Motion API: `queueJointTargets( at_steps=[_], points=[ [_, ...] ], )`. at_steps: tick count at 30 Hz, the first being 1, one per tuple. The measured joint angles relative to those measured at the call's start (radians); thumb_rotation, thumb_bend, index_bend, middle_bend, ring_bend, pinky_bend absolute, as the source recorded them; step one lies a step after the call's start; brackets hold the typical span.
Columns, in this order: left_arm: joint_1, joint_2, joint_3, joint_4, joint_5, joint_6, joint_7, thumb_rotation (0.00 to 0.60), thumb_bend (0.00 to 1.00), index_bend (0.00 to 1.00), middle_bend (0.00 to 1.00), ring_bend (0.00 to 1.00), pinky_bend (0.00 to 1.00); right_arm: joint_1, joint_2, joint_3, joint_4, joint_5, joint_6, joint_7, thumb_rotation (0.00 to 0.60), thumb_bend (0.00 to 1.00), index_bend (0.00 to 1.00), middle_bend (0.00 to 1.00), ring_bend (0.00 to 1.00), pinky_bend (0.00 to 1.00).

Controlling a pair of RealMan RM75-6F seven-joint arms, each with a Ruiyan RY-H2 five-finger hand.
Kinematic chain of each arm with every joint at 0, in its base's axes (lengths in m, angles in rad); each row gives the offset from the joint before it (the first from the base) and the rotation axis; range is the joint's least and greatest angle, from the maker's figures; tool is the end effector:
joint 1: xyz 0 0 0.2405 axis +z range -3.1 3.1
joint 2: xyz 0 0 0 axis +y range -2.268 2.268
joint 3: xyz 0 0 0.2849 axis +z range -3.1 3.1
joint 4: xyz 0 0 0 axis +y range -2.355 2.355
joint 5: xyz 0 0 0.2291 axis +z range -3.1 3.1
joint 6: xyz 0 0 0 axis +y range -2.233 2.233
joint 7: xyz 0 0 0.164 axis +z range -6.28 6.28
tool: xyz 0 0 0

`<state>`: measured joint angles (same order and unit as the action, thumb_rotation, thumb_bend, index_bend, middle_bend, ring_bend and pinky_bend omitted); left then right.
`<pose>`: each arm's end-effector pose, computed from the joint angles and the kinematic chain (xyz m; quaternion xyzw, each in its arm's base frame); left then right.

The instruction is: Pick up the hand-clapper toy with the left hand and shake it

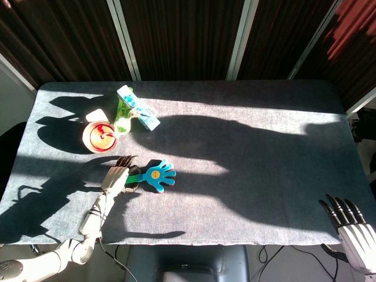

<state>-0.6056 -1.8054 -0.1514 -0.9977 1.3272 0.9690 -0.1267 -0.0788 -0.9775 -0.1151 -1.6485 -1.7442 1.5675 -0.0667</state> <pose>-0.2498 0.3771 -0.0965 -0.6693 -0.4746 -0.4006 0.4078 -0.3439 -0.1077 0.1719 0.6749 -0.3679 0.3106 0.5591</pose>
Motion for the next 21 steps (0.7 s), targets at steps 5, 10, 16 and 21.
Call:
queueJointTargets(
  at_steps=[5,10,16,21],
  points=[
    [0.003,-0.004,0.006,0.008,0.001,0.008,0.024,0.600,0.55,0.74,0.19,0.00,0.05,0.000,0.000,-0.001,0.000,-0.002,0.001,0.001,0.600,0.19,0.00,0.00,0.00,0.00],
    [0.012,-0.013,0.015,0.024,0.028,0.056,0.004,0.600,0.63,0.79,0.28,0.05,0.12,-0.002,0.000,-0.001,0.001,-0.003,0.004,0.002,0.600,0.20,0.00,0.00,0.00,0.00],
    [0.025,-0.029,0.031,0.068,0.075,0.114,-0.072,0.600,0.64,0.80,0.52,0.25,0.23,-0.002,0.000,-0.002,0.002,-0.006,0.005,0.002,0.600,0.20,0.00,0.00,0.00,0.00],
    [0.027,-0.037,0.043,0.101,0.104,0.134,-0.138,0.600,0.65,0.80,0.60,0.30,0.30,-0.002,0.000,-0.002,0.001,-0.006,0.004,0.001,0.600,0.20,0.00,0.00,0.00,0.00]
  ],
)
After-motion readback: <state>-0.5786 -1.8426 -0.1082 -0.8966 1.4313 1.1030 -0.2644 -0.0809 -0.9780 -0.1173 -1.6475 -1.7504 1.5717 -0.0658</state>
